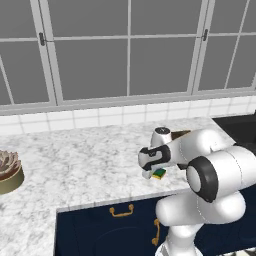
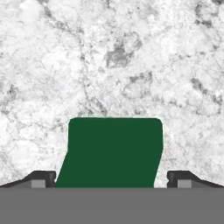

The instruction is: Pick up the sponge from the counter and clean the cutting board by briefly scrubbing or pressing down on the cutting board. Once finished, release the sponge.

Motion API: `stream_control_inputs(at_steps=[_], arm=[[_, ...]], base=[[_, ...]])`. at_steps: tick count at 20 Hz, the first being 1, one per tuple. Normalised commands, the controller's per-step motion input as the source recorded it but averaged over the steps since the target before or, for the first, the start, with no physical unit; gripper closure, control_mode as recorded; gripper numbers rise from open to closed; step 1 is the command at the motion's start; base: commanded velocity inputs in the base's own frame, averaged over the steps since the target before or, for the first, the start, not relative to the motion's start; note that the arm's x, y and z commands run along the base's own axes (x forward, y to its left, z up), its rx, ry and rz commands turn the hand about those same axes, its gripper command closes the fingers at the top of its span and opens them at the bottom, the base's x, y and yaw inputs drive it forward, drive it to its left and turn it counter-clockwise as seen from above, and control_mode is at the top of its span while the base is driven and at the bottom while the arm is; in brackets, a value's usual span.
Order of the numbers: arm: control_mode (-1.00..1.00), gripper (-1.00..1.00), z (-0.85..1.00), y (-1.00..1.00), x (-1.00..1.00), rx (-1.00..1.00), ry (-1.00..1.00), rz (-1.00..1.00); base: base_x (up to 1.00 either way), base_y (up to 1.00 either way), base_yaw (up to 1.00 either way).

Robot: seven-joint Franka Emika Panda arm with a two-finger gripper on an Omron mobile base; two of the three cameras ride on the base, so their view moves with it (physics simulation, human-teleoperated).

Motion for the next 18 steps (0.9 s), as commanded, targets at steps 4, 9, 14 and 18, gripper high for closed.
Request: stream_control_inputs(at_steps=[4, 9, 14, 18], arm=[[-1.0, -1.0, -0.24, -0.06, 0.06, -0.07, 0.0, 0.0], [-1.0, 1.0, -0.25, 0.0, 0.32, 0.0, 0.0, 0.0], [-1.0, 1.0, -0.23, 0.0, 0.0, 0.0, 0.0, 0.0], [-1.0, 1.0, 0.0, -0.01, -0.13, 0.0, -0.16, 0.0]], base=[[0.0, 0.0, 0.0], [0.0, 0.0, 0.0], [0.0, 0.0, 0.0], [0.0, 0.0, 0.0]])
